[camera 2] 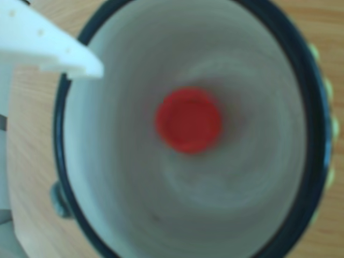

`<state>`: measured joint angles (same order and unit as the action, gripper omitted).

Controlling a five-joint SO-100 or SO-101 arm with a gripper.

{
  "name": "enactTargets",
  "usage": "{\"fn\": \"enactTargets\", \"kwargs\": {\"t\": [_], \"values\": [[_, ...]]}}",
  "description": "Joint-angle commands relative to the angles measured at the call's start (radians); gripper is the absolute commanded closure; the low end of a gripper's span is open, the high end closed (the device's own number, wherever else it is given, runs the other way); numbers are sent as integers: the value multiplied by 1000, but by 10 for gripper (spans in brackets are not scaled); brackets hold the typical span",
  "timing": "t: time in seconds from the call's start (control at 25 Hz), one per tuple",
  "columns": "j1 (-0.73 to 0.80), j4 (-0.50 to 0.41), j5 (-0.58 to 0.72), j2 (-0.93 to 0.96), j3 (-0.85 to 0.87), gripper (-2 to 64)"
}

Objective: Grasp a red cap and put it in the cup.

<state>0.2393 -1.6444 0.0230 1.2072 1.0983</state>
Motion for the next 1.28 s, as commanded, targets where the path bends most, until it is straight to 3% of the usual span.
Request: {"fn": "enactTargets", "kwargs": {"t": [0.0,0.4,0.92,1.24], "values": [[-2,-64,-3,40,-23,105],[-48,-64,-5,239,-21,105],[-434,-61,5,528,3,105],[-474,-23,5,626,230,106]]}}
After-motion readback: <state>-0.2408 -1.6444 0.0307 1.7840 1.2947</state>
